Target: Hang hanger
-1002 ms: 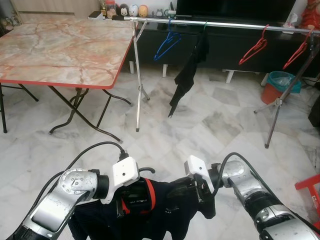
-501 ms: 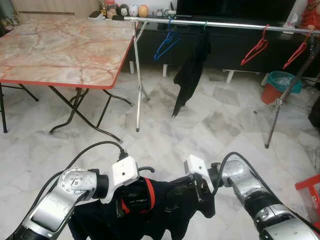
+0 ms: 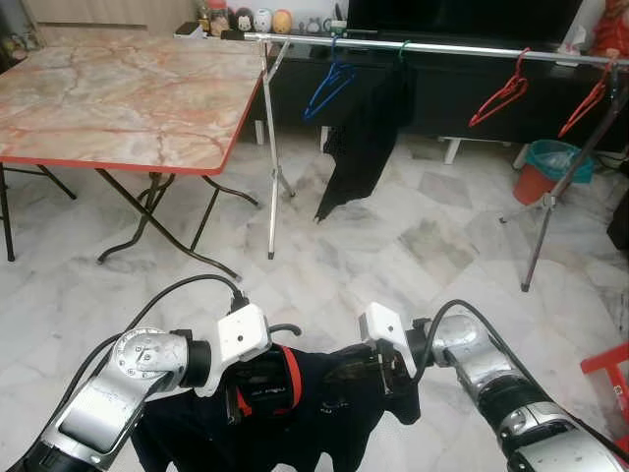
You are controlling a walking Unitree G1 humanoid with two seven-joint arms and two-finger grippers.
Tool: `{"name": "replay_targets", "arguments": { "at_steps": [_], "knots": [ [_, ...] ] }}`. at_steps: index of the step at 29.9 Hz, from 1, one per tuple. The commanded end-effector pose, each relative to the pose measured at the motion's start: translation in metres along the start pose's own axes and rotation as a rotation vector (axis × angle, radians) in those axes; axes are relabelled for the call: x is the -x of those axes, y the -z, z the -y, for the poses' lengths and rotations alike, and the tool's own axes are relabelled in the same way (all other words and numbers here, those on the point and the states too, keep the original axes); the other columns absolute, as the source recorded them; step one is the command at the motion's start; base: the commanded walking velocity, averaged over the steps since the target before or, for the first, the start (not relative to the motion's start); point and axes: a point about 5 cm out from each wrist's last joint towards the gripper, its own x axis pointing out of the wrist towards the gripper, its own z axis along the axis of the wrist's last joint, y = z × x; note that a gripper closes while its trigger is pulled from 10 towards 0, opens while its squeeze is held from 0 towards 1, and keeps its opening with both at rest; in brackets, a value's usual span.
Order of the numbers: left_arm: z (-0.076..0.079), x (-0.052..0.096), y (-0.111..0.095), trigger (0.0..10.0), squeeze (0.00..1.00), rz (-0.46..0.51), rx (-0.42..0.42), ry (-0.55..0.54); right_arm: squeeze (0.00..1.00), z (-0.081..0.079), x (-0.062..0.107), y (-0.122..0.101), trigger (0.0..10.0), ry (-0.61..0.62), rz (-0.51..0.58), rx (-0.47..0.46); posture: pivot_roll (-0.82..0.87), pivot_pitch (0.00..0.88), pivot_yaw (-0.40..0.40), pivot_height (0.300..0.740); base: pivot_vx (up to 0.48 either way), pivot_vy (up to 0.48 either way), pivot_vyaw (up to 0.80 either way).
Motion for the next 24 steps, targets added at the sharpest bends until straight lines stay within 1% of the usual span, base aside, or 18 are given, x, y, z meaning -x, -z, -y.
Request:
{"name": "replay_targets", "arguments": {
  "at_steps": [1, 15, 21, 24],
  "knots": [
    [0.008, -0.006, 0.003, 0.0, 0.00, -0.006, 0.014, 0.070, 1.00, 0.012, 0.007, -0.018, 10.0, 0.086, 0.068, 0.038, 0.08, 0.043, -0.034, 0.740, 0.000, 0.000, 0.00],
    [0.005, -0.005, 0.007, 0.0, 0.00, -0.019, 0.018, 0.042, 1.00, 0.013, 0.008, -0.018, 10.0, 0.089, 0.066, 0.037, 0.08, 0.049, -0.035, 0.740, 0.000, 0.000, 0.00],
    [0.001, -0.006, 0.010, 0.0, 0.00, -0.023, 0.023, 0.001, 1.00, 0.013, 0.008, -0.018, 10.0, 0.091, 0.067, 0.038, 0.08, 0.049, -0.035, 0.740, 0.000, 0.000, 0.00],
    [-0.004, -0.008, 0.012, 0.0, 0.00, -0.015, 0.026, -0.047, 1.00, 0.013, 0.009, -0.018, 10.0, 0.107, 0.070, 0.046, 0.08, 0.049, -0.035, 0.740, 0.000, 0.000, 0.00]
  ]
}}
